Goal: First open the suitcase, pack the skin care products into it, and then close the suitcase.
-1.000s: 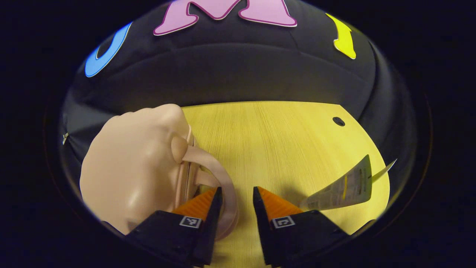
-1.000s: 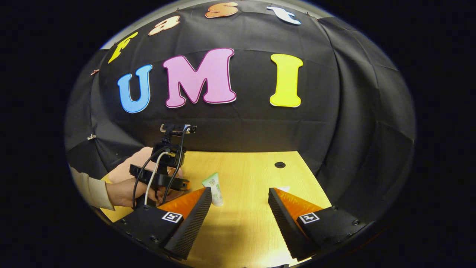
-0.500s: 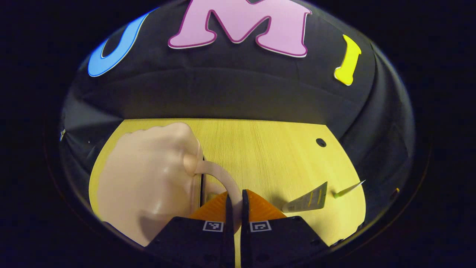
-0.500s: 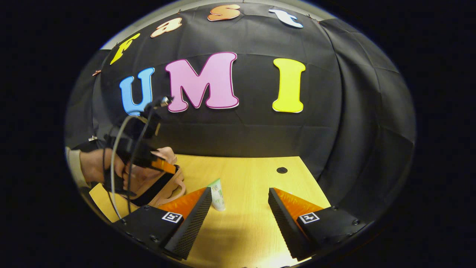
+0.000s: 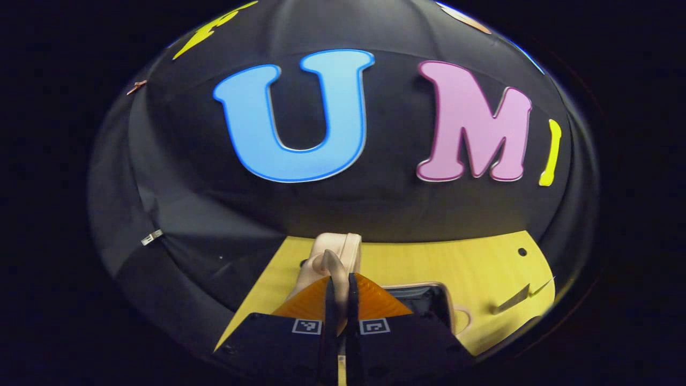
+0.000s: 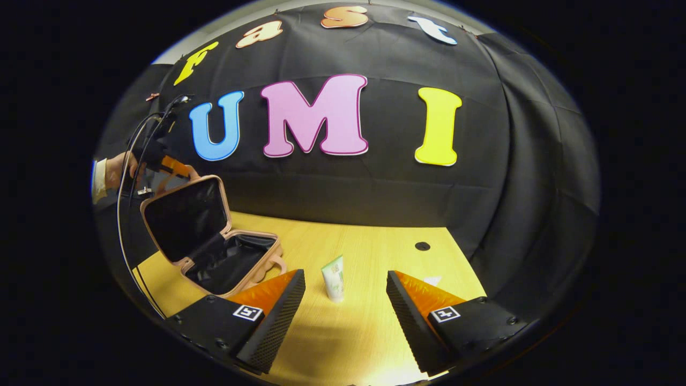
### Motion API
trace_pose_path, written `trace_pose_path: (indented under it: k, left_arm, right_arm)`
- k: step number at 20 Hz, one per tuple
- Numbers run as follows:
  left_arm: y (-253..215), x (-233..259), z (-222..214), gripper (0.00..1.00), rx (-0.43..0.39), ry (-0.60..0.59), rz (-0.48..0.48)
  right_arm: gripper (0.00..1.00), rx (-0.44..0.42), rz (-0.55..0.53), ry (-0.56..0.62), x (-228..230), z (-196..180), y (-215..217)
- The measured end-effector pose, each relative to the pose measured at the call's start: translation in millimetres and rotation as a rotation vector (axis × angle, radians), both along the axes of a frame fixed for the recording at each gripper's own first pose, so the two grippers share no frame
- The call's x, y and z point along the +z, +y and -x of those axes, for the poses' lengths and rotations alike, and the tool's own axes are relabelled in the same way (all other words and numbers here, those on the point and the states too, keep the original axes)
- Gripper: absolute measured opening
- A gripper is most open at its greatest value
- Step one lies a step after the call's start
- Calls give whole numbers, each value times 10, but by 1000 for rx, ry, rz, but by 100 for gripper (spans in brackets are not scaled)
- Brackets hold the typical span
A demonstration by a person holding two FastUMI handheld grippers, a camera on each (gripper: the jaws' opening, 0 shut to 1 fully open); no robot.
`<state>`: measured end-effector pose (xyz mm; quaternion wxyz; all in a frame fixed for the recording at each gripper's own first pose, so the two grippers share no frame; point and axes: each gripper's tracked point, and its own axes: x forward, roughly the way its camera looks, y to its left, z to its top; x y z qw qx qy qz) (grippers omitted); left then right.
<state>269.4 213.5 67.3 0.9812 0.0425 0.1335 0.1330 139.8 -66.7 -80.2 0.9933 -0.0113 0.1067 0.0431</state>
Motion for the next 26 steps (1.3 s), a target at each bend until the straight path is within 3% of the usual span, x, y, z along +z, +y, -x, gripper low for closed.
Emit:
trace_pose_path:
  k: [2,4,8,14,17,18,19,22,26]
  left_arm:
    - [780,-56,19,11,98,-36,6]
    - [1219,-228,-45,10,115,-61,78]
    - [1908,-868,-199,10,145,7,168]
    - [2423,-1801,-352,12,197,93,335]
    - [2558,-1971,-335,17,258,124,300]
    - [2581,-1934,-343,28,261,93,285]
    - [2563,-1809,-320,32,245,44,287]
    - [2287,-1254,-130,100,224,-88,275]
    - [1559,-568,183,96,179,-235,128]
  right_arm:
    - [97,-13,-1,27,-80,8,75]
    - [97,-11,16,32,-102,-22,132]
    - [97,-24,14,52,-213,-51,273]
    - [97,-58,36,83,-390,-49,272]
    - [97,-89,17,96,-475,-71,216]
    - [97,-94,11,92,-467,-82,208]
    - [97,-101,12,82,-430,-84,202]
    - [96,-124,12,48,-315,-77,111]
    - [97,-169,-14,-5,-80,17,-34]
